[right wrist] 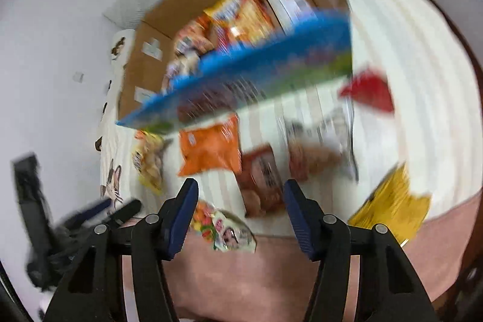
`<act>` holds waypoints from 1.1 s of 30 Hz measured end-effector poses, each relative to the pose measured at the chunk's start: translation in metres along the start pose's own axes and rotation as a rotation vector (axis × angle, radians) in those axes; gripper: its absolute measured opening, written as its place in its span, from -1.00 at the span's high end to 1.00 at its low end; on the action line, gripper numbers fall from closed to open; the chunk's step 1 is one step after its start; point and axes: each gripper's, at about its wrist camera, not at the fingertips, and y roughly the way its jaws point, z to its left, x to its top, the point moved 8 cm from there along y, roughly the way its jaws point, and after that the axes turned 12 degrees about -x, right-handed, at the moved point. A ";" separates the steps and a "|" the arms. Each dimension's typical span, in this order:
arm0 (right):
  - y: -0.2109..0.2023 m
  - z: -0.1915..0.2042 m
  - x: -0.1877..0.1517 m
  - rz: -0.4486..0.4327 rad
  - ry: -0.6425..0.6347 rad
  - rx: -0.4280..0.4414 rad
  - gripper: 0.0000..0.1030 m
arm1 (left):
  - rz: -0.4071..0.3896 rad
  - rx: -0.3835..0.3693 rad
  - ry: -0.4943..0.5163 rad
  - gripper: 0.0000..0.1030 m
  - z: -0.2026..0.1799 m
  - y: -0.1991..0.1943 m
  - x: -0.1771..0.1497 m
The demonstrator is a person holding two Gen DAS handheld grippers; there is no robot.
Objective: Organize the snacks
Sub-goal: 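Grasp the green watermelon gum bag with left tool while right grasps orange cookie packet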
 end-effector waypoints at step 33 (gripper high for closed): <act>0.099 0.139 -0.025 0.153 -0.455 0.054 -0.34 | 0.042 -0.032 -0.299 -0.06 0.062 0.064 -0.060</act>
